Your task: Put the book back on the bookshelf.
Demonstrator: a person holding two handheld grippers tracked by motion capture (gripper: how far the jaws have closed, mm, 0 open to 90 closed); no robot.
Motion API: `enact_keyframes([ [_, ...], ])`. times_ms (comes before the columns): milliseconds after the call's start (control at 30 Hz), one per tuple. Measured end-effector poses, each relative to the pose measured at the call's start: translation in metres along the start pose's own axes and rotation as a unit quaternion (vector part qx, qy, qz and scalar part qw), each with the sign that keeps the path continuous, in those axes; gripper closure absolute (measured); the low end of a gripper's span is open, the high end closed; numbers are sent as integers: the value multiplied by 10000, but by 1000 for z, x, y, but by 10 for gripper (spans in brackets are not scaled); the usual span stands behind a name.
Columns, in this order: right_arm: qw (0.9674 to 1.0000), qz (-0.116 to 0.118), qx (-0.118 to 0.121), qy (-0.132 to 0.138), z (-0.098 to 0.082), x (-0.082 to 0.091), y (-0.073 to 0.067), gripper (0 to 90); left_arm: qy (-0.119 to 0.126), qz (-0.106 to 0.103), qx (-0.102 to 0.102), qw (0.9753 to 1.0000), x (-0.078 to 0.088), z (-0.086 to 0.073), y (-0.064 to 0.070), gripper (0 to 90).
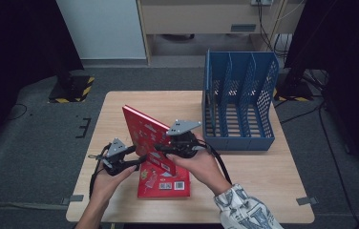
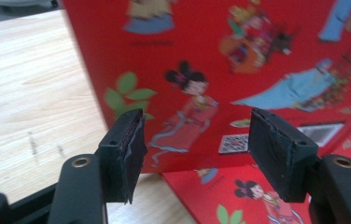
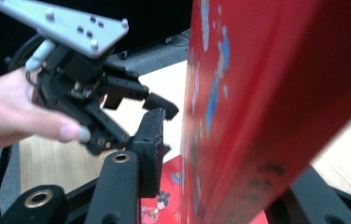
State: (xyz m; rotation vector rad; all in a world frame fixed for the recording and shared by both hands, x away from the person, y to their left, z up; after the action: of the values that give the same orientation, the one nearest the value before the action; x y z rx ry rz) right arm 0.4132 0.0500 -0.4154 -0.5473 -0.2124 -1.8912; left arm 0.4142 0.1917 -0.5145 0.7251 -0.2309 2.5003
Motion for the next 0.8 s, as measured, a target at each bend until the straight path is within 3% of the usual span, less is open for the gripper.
enact_keyframes([
  [300, 9999, 42, 11, 129, 7, -2, -3, 615, -182, -117, -64, 9997, -9, -11, 15, 345],
  [467, 9998, 51, 83, 153, 13, -3, -5, 642, -189, -123, -32, 9997, -11, -10, 16, 339],
  [800, 9996, 16, -15, 265, 18, -4, -4, 655, -173, -96, 44, 9998, -16, -7, 15, 334],
])
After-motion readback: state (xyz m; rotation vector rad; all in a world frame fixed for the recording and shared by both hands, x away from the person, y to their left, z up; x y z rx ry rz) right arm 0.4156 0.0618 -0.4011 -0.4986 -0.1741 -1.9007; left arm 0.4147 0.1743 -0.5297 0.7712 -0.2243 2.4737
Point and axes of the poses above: each handheld gripper's, and its own axes: x roughly backward along the jaws, z roughly out of its top, y roughly to its right, the point moved 8 cm from there along -x, roughly forward along the jaws, and after that the axes turned 8 degrees about z, right-handed, at the moved point
